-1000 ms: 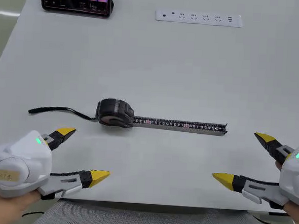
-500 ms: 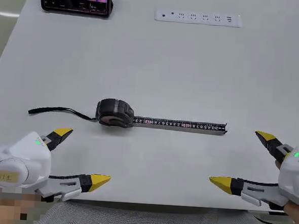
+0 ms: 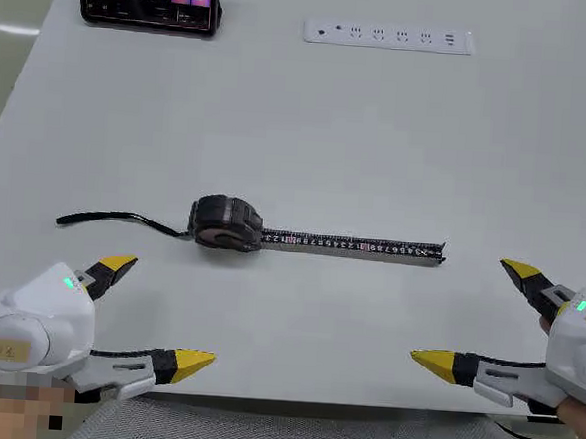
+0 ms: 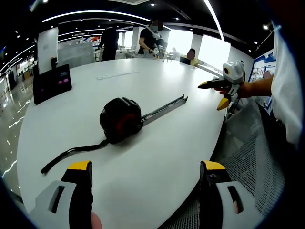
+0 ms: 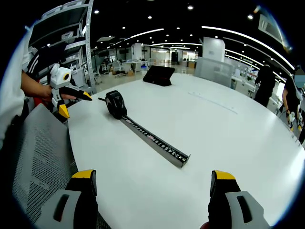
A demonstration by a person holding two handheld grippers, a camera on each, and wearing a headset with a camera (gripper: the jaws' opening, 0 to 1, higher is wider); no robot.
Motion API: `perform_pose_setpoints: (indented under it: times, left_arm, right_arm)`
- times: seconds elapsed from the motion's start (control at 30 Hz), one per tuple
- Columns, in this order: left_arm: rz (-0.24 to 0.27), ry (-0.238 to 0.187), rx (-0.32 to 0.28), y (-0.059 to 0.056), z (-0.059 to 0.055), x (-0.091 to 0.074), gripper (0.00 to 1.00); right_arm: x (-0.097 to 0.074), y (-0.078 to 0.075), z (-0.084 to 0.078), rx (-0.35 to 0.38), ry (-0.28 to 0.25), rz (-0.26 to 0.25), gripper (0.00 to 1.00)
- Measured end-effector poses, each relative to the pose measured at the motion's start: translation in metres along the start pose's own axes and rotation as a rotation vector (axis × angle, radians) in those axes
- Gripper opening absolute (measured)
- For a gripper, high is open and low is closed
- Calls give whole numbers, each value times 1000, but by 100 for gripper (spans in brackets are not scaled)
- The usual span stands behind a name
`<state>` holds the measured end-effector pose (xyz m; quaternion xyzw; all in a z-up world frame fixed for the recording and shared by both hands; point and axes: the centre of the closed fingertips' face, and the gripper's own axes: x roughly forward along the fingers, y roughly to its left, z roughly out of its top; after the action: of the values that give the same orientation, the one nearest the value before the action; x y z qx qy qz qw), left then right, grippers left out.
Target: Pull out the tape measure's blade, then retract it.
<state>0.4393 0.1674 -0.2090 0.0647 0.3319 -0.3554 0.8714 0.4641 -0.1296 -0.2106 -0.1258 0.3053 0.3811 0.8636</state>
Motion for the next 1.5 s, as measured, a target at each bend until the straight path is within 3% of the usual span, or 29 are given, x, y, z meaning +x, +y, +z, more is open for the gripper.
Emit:
perform_pose_setpoints:
  times: [0.57,1.5]
  left_arm:
    - [13,-11,2,7,3,-1,92]
    - [18,-17,-1,6,8,-4,91]
  right_arm:
    - [-3,1,-1,4,2,-2,99]
    - [-5,-3,-1,4,1,-13,99]
